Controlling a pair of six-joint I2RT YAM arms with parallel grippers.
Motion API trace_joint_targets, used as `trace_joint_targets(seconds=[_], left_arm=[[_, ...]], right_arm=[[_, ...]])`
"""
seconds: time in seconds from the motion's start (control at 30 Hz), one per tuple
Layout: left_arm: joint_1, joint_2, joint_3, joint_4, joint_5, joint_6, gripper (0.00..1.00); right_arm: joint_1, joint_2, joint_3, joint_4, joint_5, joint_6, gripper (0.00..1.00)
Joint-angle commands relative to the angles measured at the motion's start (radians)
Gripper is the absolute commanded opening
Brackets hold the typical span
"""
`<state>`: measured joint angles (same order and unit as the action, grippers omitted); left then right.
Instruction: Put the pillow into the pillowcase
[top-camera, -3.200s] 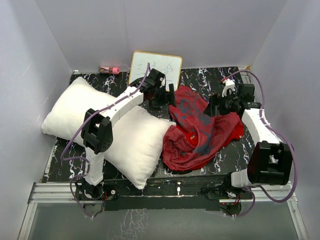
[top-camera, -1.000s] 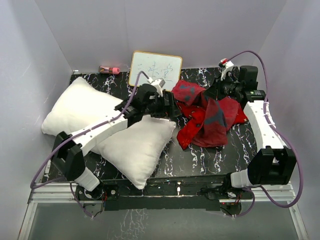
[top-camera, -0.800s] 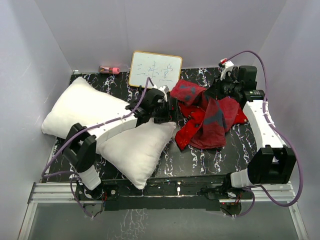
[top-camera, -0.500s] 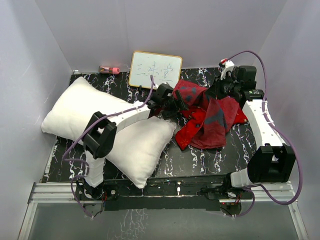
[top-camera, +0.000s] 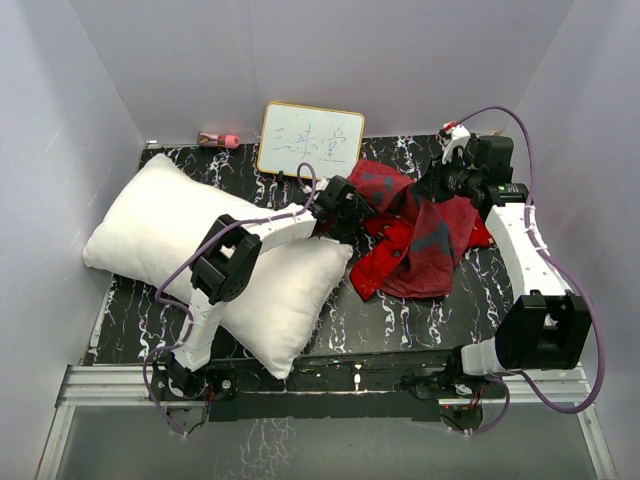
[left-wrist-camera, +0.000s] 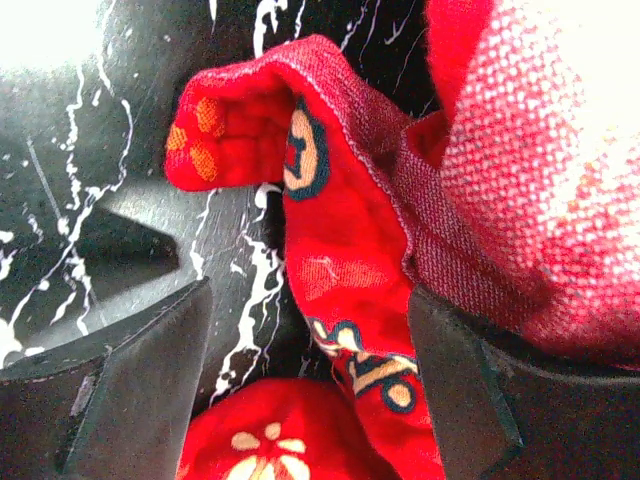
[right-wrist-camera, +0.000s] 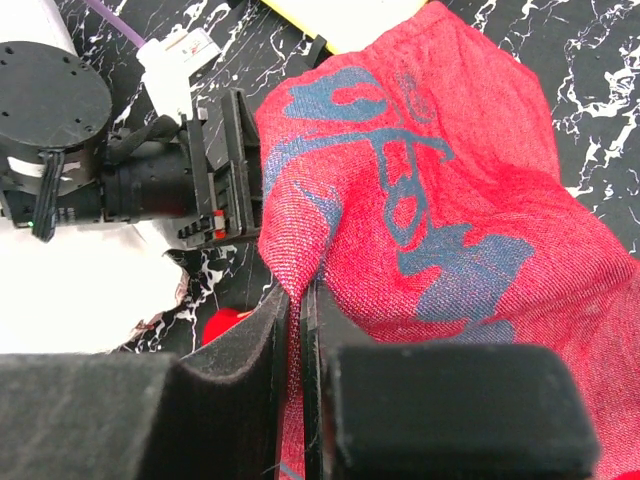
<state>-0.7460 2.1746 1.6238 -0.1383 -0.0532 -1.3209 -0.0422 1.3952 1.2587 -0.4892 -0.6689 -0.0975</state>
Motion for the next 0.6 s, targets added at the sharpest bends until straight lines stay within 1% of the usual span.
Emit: trace_joint_targets(seconds=[0.0,0.23,0.4,0.47,0.57], left_arm=[[0.021,0.02,0.036,0.091,-0.029,-0.025,0.77],[0.027,0.021,0.046,0.171,-0.052,0.058,0.78],[0.027,-0.019,-0.018,0.264,-0.083,0.066,0.78],[0.027,-0.023,-0.025,0.263,-0.103,0.063,0.79],[0.027,0.007,0.017,0.211,-0.113,0.053,0.79]], right_arm=[[-0.007,-0.045,-0.006,0.068,-0.016,0.012,0.09],[-0.007,-0.053,-0.015,0.064,-0.024,0.01,0.09],[-0.007,-0.063,-0.013,0.06,-0.027,0.01,0.1],[-0.007,-0.067,-0.014,0.058,-0.032,0.009,0.1],[-0.008,-0.071,-0.02,0.055,-0.038,0.01,0.1]])
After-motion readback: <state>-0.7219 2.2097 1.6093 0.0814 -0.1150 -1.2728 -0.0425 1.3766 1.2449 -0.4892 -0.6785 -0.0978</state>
